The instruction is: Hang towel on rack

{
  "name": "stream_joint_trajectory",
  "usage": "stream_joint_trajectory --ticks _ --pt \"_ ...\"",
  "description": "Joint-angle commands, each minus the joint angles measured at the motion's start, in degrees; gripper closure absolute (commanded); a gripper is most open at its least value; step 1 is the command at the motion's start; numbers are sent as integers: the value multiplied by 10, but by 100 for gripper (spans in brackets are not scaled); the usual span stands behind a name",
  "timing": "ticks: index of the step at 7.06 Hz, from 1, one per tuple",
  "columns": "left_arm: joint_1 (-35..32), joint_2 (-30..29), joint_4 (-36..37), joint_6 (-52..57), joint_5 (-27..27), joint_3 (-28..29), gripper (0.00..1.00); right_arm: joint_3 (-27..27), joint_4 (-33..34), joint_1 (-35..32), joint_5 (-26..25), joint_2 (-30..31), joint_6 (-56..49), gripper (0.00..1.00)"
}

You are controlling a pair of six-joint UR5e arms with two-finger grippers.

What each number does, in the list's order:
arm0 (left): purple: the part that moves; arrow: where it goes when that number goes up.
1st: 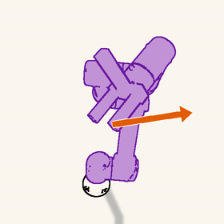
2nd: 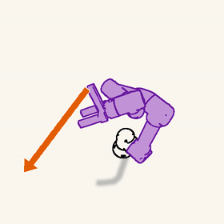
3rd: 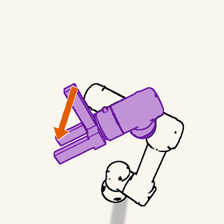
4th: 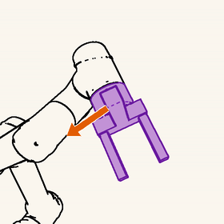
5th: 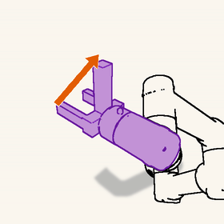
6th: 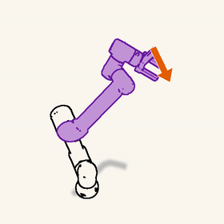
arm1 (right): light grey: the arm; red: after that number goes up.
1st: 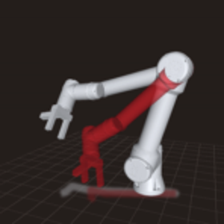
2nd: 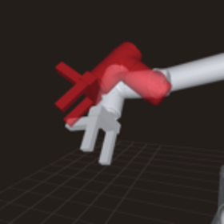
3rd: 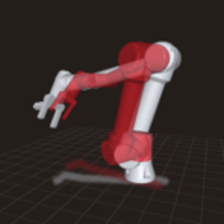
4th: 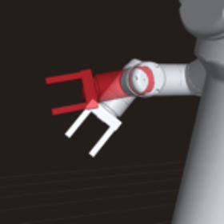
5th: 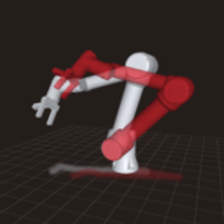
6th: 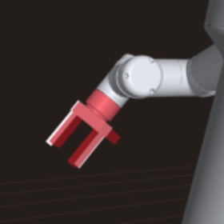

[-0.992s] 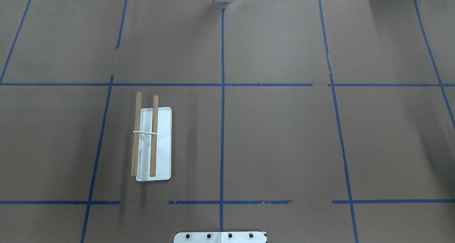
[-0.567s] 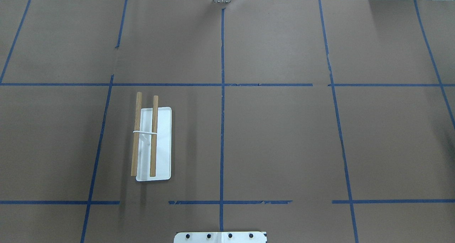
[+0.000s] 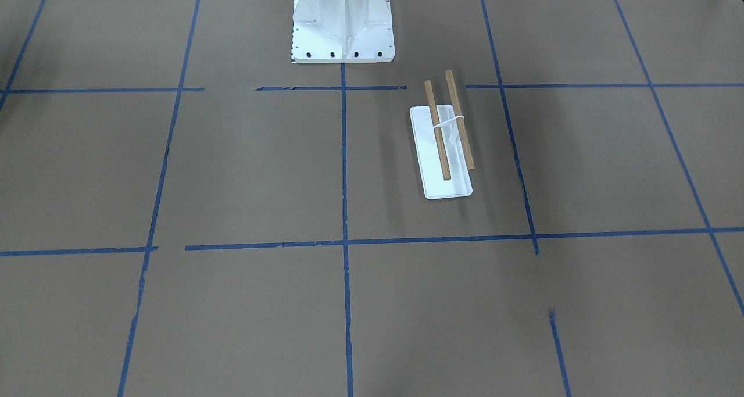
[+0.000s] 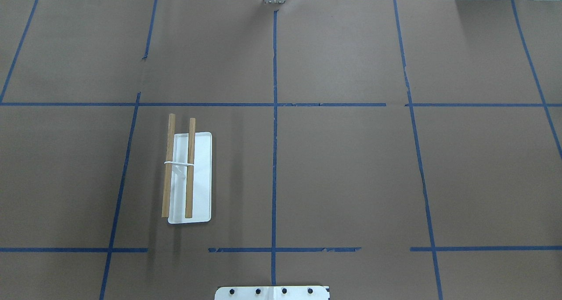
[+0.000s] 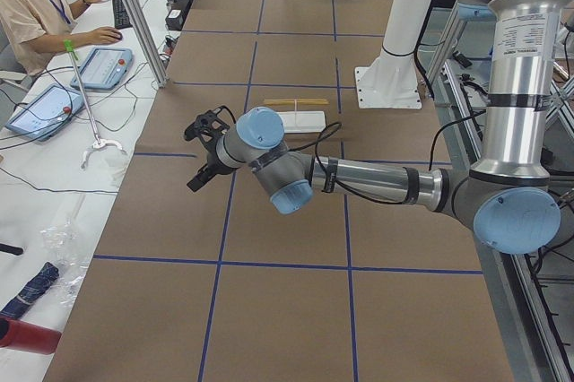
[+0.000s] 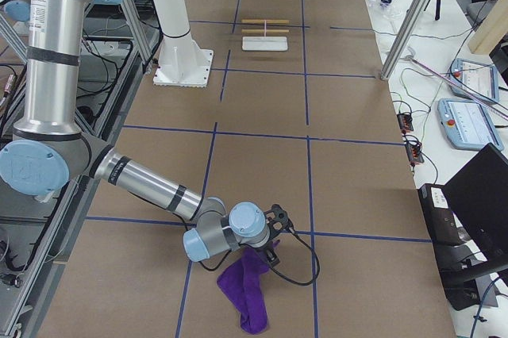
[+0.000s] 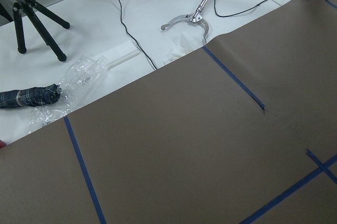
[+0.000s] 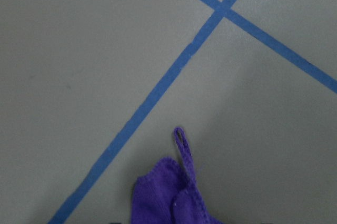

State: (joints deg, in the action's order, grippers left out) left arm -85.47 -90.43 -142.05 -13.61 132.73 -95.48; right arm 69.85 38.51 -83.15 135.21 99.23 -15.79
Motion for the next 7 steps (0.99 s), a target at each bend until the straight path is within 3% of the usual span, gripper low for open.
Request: stream_joint_trajectory --ticks 1,3,5,6,7 --pt "16 0 -41 -49 -2 4 0 -12 6 -26 6 5 -33 11" --pt "16 3 -39 -49 1 4 0 -26 6 -27 0 3 -43 18" --pt "16 4 -41 -48 2 4 0 -38 6 -27 -8 2 -52 34" --pt "16 4 -43 -48 2 4 0 -38 5 -27 -9 4 -52 46" --pt "16 5 -43 -48 2 4 0 -37 3 -27 -9 5 -53 78"
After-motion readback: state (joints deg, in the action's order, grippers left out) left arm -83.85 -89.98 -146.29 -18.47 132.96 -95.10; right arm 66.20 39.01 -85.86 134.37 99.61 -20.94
